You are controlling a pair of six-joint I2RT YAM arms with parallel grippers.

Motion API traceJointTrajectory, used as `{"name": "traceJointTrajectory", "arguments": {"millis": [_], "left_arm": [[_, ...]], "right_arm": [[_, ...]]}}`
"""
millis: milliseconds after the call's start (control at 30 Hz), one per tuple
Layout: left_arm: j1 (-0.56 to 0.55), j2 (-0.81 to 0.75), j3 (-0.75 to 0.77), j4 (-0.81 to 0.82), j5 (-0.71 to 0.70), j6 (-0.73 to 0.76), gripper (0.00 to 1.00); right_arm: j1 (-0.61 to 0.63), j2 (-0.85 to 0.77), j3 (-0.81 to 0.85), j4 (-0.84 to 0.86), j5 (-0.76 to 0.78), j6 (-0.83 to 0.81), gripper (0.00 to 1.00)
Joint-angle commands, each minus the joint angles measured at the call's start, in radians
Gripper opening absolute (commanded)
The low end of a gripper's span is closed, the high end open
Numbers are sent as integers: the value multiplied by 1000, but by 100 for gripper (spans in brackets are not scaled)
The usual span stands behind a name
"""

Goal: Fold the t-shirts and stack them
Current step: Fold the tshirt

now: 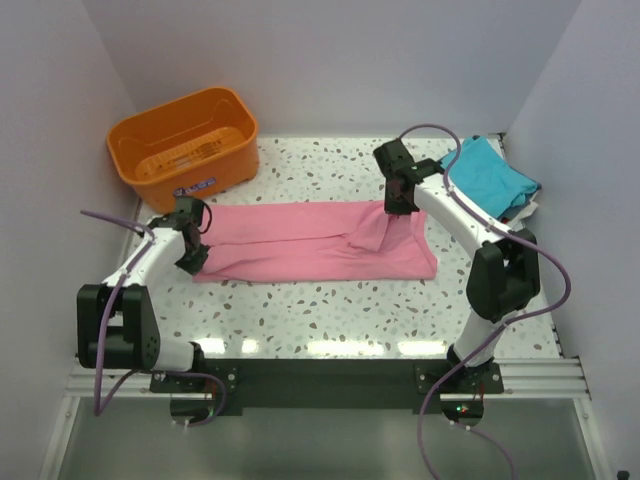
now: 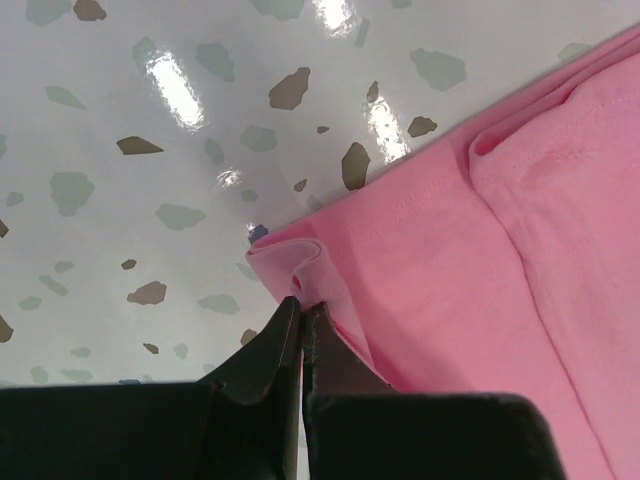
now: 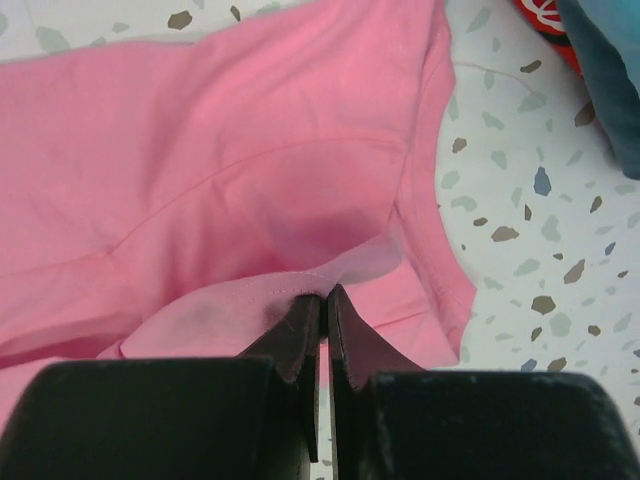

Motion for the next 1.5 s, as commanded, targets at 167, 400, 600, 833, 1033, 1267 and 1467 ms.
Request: {"name": "traceJointTrajectory", "arguments": {"millis": [167,400,600,833,1033,1267,1467], "left_arm": [[15,69,70,73,-34,55,0],[17,129,93,108,-41,58,0],[17,202,123,134,-35,87,2],[17,248,143,128,-34,105,45],[17,196,165,111,-41,127,100],[17,89,258,25,-109,142,100],[17,-6,278,8,-42,219,100]], "right_arm": [[-39,71,97,11,9,-47,0],[-49,163,161,23,-8,-56,0],[-58,251,221,46,3,-71,0],[-67,355,325,-4,58,-84,0],[-72,421,371,34,20,-96,1],[-76,453,471,-20,35,-79,91],[-76,319,344,-8,-54,-50,99]]}}
